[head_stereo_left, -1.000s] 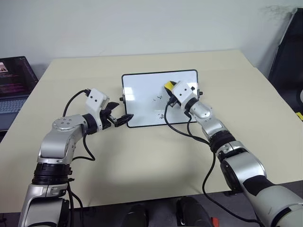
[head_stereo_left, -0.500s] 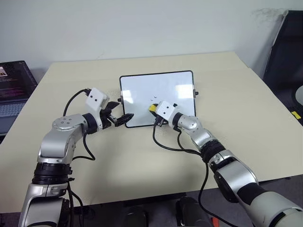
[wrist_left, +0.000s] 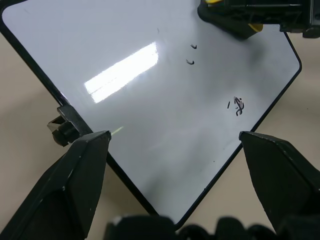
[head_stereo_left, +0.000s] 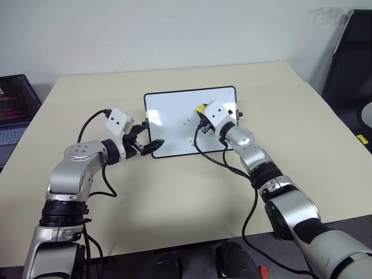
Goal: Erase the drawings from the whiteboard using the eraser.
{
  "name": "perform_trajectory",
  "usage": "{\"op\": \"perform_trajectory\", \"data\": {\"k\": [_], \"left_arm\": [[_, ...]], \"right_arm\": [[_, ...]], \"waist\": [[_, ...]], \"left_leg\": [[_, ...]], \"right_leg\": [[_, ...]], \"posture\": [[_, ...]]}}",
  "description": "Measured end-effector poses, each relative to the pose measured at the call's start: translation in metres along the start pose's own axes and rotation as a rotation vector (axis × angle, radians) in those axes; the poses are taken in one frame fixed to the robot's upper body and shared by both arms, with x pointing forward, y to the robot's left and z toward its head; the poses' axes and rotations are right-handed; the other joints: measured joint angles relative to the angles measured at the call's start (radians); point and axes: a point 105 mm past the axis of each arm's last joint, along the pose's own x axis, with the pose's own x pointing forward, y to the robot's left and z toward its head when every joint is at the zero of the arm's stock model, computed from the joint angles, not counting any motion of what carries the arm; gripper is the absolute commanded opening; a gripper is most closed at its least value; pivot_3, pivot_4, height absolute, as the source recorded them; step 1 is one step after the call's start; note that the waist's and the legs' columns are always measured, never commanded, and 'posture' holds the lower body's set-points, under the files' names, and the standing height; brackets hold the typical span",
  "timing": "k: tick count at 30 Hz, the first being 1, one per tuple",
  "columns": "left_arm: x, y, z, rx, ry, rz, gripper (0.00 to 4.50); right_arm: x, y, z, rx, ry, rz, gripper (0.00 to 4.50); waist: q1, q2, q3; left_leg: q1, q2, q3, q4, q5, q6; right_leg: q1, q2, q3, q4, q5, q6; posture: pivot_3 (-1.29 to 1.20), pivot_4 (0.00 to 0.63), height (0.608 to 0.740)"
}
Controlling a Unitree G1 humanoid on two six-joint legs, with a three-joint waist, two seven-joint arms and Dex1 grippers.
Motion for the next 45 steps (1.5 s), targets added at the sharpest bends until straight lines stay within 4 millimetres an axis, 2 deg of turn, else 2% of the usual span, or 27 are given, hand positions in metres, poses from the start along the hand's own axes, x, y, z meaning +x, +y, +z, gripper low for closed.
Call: {"op": "perform_trajectory", "data": {"k": [5,7,11,16,18,22,29,32,35,38,40,45], "left_arm": [[0.000,0.000,0.000,0.000,0.000,0.000,4.50],[0.000,0.000,0.000,0.000,0.001,0.001,4.50],[-0.001,0.001,-0.002,-0.003,0.006,0.004,4.50],[-0.002,0.000,-0.006,-0.009,0.013,0.005,4.50],[-0.002,0.000,-0.006,-0.009,0.014,0.005,4.50],[-0.002,0.000,-0.006,-0.009,0.013,0.004,4.50],[-0.001,0.000,-0.006,-0.009,0.013,0.002,4.50],[-0.001,0.000,-0.006,-0.009,0.013,0.001,4.50],[-0.002,-0.001,-0.007,-0.011,0.016,0.001,4.50],[-0.003,-0.003,-0.010,-0.011,0.018,-0.008,4.50],[-0.005,-0.006,-0.012,-0.006,0.019,-0.022,4.50],[-0.011,-0.009,-0.022,0.013,0.035,-0.027,4.50]], "right_arm": [[0.005,0.053,0.001,0.020,0.019,0.172,0.96],[0.005,0.063,0.000,0.009,0.033,0.208,0.96],[0.007,0.048,0.001,-0.023,0.038,0.113,0.96],[0.005,-0.004,0.005,-0.044,0.034,-0.109,0.96],[0.003,-0.013,0.004,-0.046,0.031,-0.148,0.96],[0.006,-0.002,0.009,-0.026,0.016,-0.115,0.96],[0.007,0.040,0.008,0.018,0.014,0.065,0.96],[0.004,0.034,0.007,0.045,0.007,0.054,0.96],[-0.007,0.015,0.015,0.093,-0.033,0.036,0.96],[-0.028,0.002,0.025,0.170,-0.086,0.046,0.96],[-0.046,0.000,0.022,0.203,-0.092,0.062,0.96],[-0.095,-0.008,-0.003,0.178,-0.028,0.062,0.96]], "waist": [[0.001,0.000,0.000],[0.005,0.000,0.000],[0.012,0.000,0.000],[0.020,0.000,0.000],[0.019,0.000,0.000],[0.008,-0.001,0.001],[0.004,-0.001,0.001],[0.007,-0.002,0.002],[0.013,-0.002,0.003],[0.014,-0.003,0.002],[0.017,-0.003,0.002],[0.026,-0.003,0.003]], "left_leg": [[0.000,0.000,0.000,0.000,0.000,0.000],[0.000,-0.001,-0.001,0.000,0.000,0.000],[-0.001,-0.001,-0.002,0.001,0.000,0.000],[-0.001,-0.001,-0.003,0.000,0.000,0.000],[-0.001,-0.001,-0.002,0.000,0.000,0.000],[-0.001,-0.001,-0.001,-0.001,0.000,0.000],[0.000,0.000,-0.001,-0.004,0.000,0.000],[-0.001,-0.001,-0.001,-0.004,0.000,0.000],[-0.005,-0.001,-0.004,-0.004,0.000,0.000],[-0.014,-0.001,-0.005,-0.004,0.000,-0.001],[-0.018,-0.001,-0.005,-0.004,0.000,-0.001],[-0.017,0.000,-0.002,-0.004,-0.001,-0.002]], "right_leg": [[0.000,0.001,0.000,0.000,0.000,0.000],[0.000,0.001,-0.001,0.000,0.000,0.000],[0.000,0.001,-0.001,0.000,0.000,0.000],[0.000,0.001,-0.001,0.000,0.000,0.000],[0.000,0.001,-0.001,-0.001,0.000,0.000],[0.000,0.001,-0.001,-0.002,0.000,0.000],[-0.001,0.001,-0.001,-0.002,0.000,0.000],[-0.001,0.001,-0.001,-0.002,0.000,0.000],[-0.002,0.000,-0.001,-0.006,0.000,0.000],[-0.010,-0.003,-0.001,-0.006,0.000,0.000],[-0.014,-0.004,-0.001,-0.006,0.000,0.000],[-0.014,-0.004,-0.001,-0.007,0.000,0.001]], "posture": [[0.00,0.150,0.740],[0.00,0.150,0.740],[0.00,0.150,0.740],[0.00,0.150,0.740],[0.00,0.150,0.740],[0.00,0.150,0.740],[0.00,0.150,0.740],[0.00,0.150,0.740],[0.00,0.150,0.740],[0.00,0.150,0.740],[0.00,0.150,0.740],[0.00,0.150,0.740]]}}
